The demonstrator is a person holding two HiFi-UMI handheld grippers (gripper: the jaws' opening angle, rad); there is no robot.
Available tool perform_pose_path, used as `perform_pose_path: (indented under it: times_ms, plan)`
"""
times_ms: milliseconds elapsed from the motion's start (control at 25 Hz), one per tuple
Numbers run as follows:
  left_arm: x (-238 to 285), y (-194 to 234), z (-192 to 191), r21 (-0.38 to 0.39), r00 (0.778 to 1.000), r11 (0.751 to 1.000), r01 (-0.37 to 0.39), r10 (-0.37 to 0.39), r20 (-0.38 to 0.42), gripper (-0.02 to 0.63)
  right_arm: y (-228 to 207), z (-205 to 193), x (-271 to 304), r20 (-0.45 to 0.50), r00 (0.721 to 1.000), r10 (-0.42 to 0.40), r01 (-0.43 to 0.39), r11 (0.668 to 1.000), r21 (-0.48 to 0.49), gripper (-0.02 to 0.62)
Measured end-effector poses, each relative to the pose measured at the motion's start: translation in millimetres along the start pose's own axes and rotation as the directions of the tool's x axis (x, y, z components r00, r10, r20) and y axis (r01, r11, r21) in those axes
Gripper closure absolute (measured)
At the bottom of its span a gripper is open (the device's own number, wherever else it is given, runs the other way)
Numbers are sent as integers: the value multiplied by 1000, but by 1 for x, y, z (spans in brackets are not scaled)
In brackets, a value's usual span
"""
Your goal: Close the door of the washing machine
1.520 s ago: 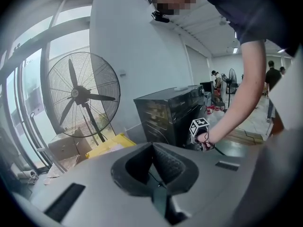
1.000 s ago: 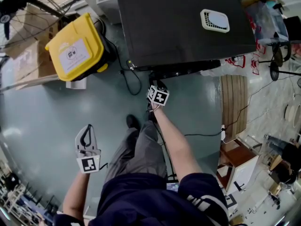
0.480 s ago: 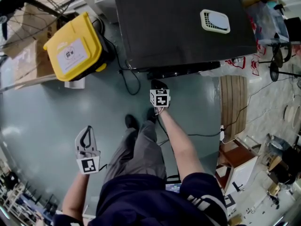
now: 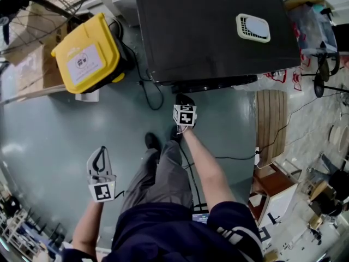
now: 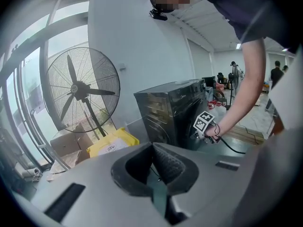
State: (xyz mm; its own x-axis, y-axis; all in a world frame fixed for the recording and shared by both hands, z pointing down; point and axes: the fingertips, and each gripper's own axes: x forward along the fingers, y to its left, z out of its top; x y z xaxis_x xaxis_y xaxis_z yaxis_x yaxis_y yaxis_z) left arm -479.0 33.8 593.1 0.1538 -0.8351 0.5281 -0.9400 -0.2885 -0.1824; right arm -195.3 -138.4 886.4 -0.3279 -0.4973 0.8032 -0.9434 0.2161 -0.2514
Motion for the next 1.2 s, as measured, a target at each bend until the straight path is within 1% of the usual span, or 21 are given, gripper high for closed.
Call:
perform_pose_path:
  times_ms: [160, 240, 320, 360, 560, 680, 800, 1000, 1120, 1200]
  plan:
    - [4, -3, -2, 16, 1000, 1000, 3, -3, -3, 583, -1, 7, 10, -27, 1000, -16, 16, 1000, 24, 568]
    - [5, -3, 1, 2, 1000, 1000, -7, 7, 5, 583, -3, 7, 9, -25, 999, -45, 45, 999, 1, 568]
    - [4, 2, 4, 2, 1000, 1000, -12, 12, 4, 583, -3, 6, 8, -26, 998, -50, 50, 999, 11, 568]
    - [3, 5, 5, 3, 1000, 1000, -14, 14, 5, 583, -2, 7, 8, -27, 999, -44, 45, 999, 3, 568]
    - [5, 5, 8, -3, 1000, 1000, -26, 26, 14, 583, -1, 7, 7, -15, 1000, -24, 23, 993, -113, 568]
    - [7, 4, 11, -3, 999, 1000, -26, 26, 30, 583, 4, 13, -3, 34, 999, -14, 20, 982, -186, 572]
    - [13, 2, 22, -20, 998, 1000, -23, 24, 59, 583, 15, 27, -22, 110, 993, 34, -4, 966, -258, 574]
    - [22, -11, 53, -32, 992, 999, -4, 8, 126, 583, 36, 50, -67, 243, 962, 123, -28, 932, -360, 575]
    - [28, -14, 72, -44, 987, 999, 1, 6, 161, 583, 45, 64, -93, 294, 944, 152, -31, 924, -381, 574]
    - [30, -14, 86, -55, 981, 998, 3, 8, 193, 583, 54, 78, -115, 330, 928, 174, -39, 925, -379, 574]
